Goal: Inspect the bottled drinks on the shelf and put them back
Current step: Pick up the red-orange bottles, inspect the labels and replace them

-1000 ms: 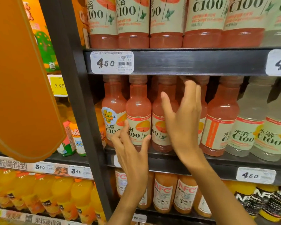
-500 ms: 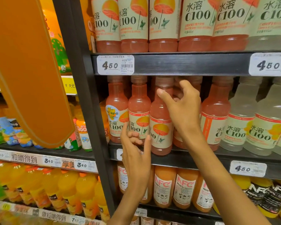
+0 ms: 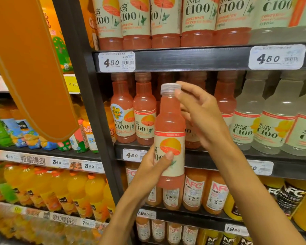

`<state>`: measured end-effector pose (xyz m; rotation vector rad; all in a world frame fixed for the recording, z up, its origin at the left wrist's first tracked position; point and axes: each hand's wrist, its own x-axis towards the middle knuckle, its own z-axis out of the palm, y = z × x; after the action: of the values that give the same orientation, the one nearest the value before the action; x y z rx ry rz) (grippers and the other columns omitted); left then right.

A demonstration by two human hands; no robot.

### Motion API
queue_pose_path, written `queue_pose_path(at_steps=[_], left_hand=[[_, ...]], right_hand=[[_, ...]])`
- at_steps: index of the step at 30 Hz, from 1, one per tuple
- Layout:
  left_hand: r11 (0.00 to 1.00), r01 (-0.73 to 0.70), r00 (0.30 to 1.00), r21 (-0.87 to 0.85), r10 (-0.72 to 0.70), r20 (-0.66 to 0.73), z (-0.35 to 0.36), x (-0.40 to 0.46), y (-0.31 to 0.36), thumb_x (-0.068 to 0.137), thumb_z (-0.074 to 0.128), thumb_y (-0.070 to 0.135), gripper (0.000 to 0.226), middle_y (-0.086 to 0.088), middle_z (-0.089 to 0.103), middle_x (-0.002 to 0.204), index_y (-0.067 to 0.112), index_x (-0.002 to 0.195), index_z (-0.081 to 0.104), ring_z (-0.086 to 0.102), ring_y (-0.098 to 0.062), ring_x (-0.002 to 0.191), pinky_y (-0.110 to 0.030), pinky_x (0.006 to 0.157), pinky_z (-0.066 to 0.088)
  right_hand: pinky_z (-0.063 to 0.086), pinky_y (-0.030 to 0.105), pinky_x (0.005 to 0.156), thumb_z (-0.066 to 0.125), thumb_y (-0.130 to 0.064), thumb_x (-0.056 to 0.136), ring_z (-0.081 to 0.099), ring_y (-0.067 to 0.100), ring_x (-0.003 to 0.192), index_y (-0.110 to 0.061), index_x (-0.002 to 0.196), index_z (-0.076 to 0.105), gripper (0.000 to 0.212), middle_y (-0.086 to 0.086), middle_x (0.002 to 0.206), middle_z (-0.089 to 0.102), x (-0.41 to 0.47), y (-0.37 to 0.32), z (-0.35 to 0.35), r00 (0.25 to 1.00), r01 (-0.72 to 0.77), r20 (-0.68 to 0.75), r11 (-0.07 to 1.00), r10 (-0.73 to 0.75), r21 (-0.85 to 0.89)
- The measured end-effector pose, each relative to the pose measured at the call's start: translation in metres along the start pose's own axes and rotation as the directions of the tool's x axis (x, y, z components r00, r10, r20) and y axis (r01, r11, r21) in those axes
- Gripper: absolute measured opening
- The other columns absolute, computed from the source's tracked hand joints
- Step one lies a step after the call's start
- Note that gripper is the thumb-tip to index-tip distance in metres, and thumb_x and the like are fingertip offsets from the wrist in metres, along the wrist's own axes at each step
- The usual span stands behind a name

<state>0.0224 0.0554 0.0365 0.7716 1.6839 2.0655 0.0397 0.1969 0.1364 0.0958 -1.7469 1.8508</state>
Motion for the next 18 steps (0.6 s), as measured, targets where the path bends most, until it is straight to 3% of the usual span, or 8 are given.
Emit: queue_pose_path(at_steps=[3, 6, 8, 10, 13, 16, 18], left_hand=[[0.971, 0.094, 0.990, -0.221, -0.067, 0.126, 0.009, -0.013, 0.002, 0.061, 0.078, 0.063, 0.087, -0.015, 0.070, 0.107, 0.012, 0.126, 0.055, 0.070, -0.027, 0.089, -0.036, 0.073, 0.057], [0.958, 0.138, 0.975, -0.251, -0.086, 0.207, 0.020, -0.019, 0.002, 0.058, 0.080, 0.062, 0.086, -0.017, 0.070, 0.106, 0.012, 0.125, 0.058, 0.070, -0.027, 0.087, -0.037, 0.074, 0.057], [0.961, 0.163, 0.973, -0.225, -0.118, 0.200, 0.028, -0.021, -0.001, 0.059, 0.079, 0.063, 0.089, -0.018, 0.069, 0.111, 0.012, 0.129, 0.055, 0.070, -0.029, 0.094, -0.038, 0.079, 0.057], [0.976, 0.122, 0.984, -0.181, -0.095, 0.150, 0.032, -0.024, -0.003, 0.067, 0.073, 0.064, 0.079, -0.016, 0.067, 0.117, 0.017, 0.128, 0.057, 0.067, -0.029, 0.105, -0.040, 0.087, 0.055], [1.000, 0.011, 1.000, -0.010, -0.011, 0.020, 0.034, -0.027, 0.000, 0.075, 0.057, 0.068, 0.060, 0.002, 0.067, 0.122, 0.032, 0.123, 0.059, 0.062, -0.015, 0.115, -0.032, 0.093, 0.052], [0.995, -0.051, 0.999, 0.086, 0.049, 0.022, 0.042, -0.030, 0.003, 0.075, 0.051, 0.071, 0.043, 0.018, 0.069, 0.114, 0.048, 0.110, 0.061, 0.064, -0.002, 0.108, -0.015, 0.081, 0.052], [0.996, -0.053, 0.999, 0.068, 0.053, 0.004, 0.045, -0.032, 0.003, 0.071, 0.053, 0.076, 0.042, 0.017, 0.070, 0.110, 0.052, 0.104, 0.066, 0.066, -0.005, 0.104, -0.016, 0.078, 0.053]], right_hand=[[0.054, 0.023, 0.071, 0.059, -0.029, 0.093, 0.067, 0.007, 0.078, -0.009, 0.127, 0.057, 0.039, -0.001, 0.088, 0.071, 0.000, 0.001, -0.013, 0.975, -0.190, 0.163, 0.952, 0.154, 0.241], [0.057, 0.038, 0.081, 0.057, -0.040, 0.085, 0.068, 0.026, 0.095, -0.007, 0.121, 0.059, 0.048, 0.015, 0.104, 0.070, -0.007, 0.003, -0.020, 0.896, -0.386, 0.361, 0.857, 0.260, 0.342], [0.059, 0.037, 0.076, 0.058, -0.037, 0.085, 0.071, 0.025, 0.086, -0.008, 0.112, 0.061, 0.040, 0.013, 0.092, 0.073, -0.010, 0.006, -0.022, 0.899, -0.383, 0.360, 0.846, 0.249, 0.370], [0.059, 0.034, 0.073, 0.056, -0.033, 0.090, 0.071, 0.020, 0.078, -0.009, 0.105, 0.063, 0.029, 0.008, 0.083, 0.072, -0.011, 0.003, -0.026, 0.921, -0.337, 0.321, 0.868, 0.222, 0.364], [0.058, 0.033, 0.075, 0.060, -0.034, 0.086, 0.070, 0.017, 0.078, -0.010, 0.100, 0.062, 0.029, 0.006, 0.083, 0.072, -0.013, -0.010, -0.030, 0.956, -0.201, 0.269, 0.934, 0.120, 0.295], [0.059, 0.032, 0.073, 0.060, -0.037, 0.088, 0.070, 0.015, 0.080, -0.011, 0.104, 0.060, 0.031, 0.006, 0.086, 0.073, -0.019, -0.013, -0.029, 0.969, -0.131, 0.236, 0.959, 0.070, 0.250], [0.058, 0.034, 0.074, 0.056, -0.046, 0.088, 0.071, 0.019, 0.085, -0.012, 0.105, 0.062, 0.038, 0.009, 0.090, 0.073, -0.020, -0.015, -0.031, 0.952, -0.181, 0.291, 0.941, 0.095, 0.285]])
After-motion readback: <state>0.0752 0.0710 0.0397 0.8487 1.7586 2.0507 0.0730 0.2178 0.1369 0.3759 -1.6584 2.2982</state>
